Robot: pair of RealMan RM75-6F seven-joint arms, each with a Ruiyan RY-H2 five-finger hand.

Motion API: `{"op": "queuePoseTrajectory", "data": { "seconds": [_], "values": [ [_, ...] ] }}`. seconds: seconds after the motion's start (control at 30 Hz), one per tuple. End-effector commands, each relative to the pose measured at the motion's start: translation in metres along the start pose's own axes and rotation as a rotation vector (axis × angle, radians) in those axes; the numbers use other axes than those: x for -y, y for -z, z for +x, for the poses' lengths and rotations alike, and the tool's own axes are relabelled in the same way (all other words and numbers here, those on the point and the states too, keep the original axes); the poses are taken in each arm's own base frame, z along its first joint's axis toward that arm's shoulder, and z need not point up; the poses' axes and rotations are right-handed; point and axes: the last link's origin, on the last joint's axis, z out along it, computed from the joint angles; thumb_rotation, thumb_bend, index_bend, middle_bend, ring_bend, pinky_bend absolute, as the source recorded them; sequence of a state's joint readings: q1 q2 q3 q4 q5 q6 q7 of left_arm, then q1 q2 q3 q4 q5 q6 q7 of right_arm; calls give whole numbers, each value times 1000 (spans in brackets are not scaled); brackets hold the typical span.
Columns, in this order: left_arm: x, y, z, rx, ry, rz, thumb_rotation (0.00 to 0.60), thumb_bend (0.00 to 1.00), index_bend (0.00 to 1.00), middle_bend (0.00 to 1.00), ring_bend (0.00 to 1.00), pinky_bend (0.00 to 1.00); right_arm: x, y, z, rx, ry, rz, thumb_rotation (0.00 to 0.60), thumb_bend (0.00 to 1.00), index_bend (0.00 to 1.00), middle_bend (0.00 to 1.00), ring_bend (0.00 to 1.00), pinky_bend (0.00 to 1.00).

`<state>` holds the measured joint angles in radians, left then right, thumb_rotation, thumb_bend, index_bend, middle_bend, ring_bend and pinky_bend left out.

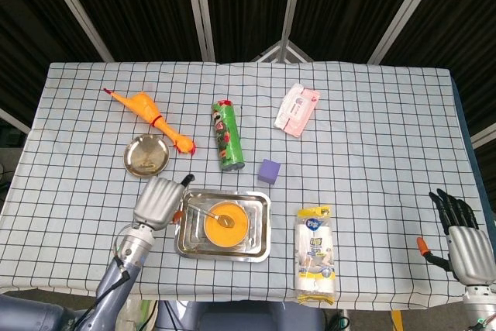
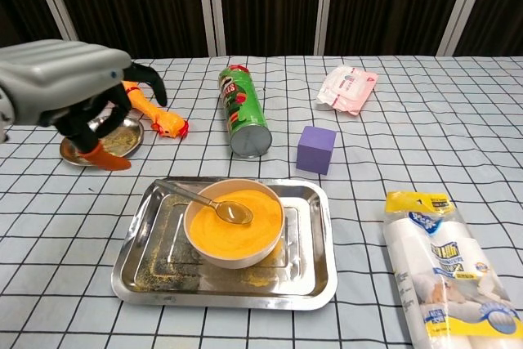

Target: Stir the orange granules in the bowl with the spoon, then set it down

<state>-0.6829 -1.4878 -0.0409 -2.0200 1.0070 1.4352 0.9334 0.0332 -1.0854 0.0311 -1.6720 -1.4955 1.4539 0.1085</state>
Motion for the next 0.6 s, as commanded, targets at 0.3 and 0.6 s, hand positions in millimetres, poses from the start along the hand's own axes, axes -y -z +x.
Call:
{"op": "queuePoseTrajectory", "data": {
  "seconds": [0.3,0.6],
  "values": [
    [86,61,-29,-95,94,109,600,275,295,854,861,863,1,0,-1,2,5,-1,600,405,0,0,0,0],
    [69,44,-24,-99,75,41,600,276,409,991,973,936,1,0,-1,4,3,-3,600,404,0,0,0,0]
  ]
}}
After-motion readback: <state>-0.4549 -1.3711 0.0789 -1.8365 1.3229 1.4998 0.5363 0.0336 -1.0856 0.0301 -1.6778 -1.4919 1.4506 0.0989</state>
